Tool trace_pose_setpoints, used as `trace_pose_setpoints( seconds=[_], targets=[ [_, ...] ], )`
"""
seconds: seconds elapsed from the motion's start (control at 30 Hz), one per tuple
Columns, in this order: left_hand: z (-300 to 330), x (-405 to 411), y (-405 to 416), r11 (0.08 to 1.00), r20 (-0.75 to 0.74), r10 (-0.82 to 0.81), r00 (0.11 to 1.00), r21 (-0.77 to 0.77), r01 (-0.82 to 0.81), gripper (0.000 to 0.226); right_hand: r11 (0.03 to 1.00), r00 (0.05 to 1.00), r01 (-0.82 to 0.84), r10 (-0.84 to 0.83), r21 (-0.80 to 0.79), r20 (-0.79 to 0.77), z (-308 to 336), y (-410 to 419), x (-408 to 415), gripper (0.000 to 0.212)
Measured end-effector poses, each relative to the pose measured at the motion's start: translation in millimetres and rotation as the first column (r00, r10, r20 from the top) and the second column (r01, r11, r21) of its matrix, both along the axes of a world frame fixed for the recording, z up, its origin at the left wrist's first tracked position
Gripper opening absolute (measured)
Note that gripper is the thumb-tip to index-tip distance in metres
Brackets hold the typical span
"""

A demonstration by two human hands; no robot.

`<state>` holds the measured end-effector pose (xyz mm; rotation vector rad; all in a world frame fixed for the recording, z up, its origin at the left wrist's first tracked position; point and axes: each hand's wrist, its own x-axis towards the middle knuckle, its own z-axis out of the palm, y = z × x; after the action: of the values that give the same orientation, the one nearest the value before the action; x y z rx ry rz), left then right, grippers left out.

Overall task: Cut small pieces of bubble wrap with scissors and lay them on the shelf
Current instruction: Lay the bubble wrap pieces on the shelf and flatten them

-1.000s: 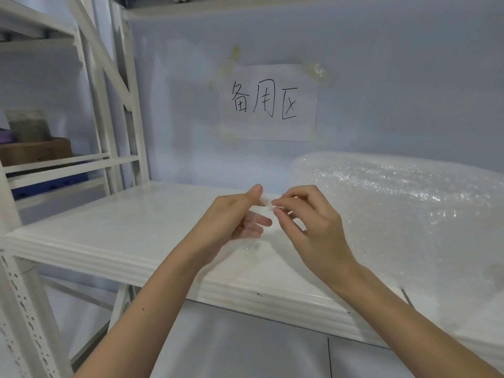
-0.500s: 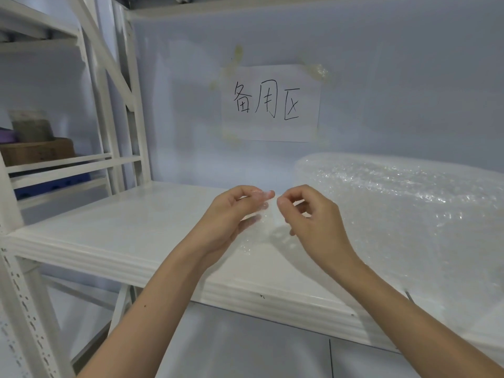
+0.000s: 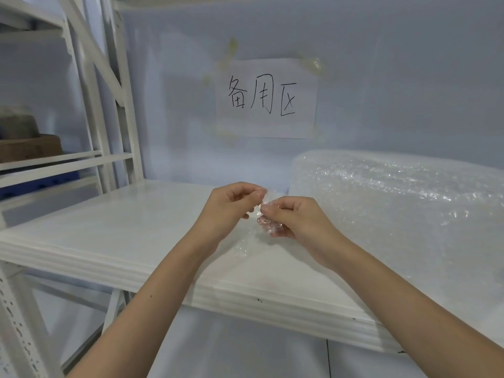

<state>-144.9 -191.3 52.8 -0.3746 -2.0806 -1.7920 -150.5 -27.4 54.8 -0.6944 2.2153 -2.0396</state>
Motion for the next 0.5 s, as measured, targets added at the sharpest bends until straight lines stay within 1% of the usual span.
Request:
trace_pose_setpoints(
  seconds=[0.13,0.23,0.37,0.5],
  targets=[
    [-2,-9,-4,0.999,-0.004,-0.043,0.999,0.013,0.043,0.015,1.000,1.000,0.002,-0.002,0.022,-0.007,-2,-1,-4,0.018],
    [-5,-12,-5,0.996,-0.012,-0.065,0.998,0.059,0.066,0.016,1.000,1.000,-0.008,0.008,0.030,-0.008,-4,-2,-6,0.011],
    [-7,-13,-5,0.994,-0.040,-0.059,0.997,0.091,0.062,0.015,0.999,1.000,-0.025,0.025,0.029,0.001,-5,-2,-9,0.012],
    [-9,-13,-7,0.992,-0.029,-0.076,0.997,0.099,0.078,0.014,0.999,1.000,-0.015,0.015,0.033,0.003,-6,-3,-8,0.010]
  ],
)
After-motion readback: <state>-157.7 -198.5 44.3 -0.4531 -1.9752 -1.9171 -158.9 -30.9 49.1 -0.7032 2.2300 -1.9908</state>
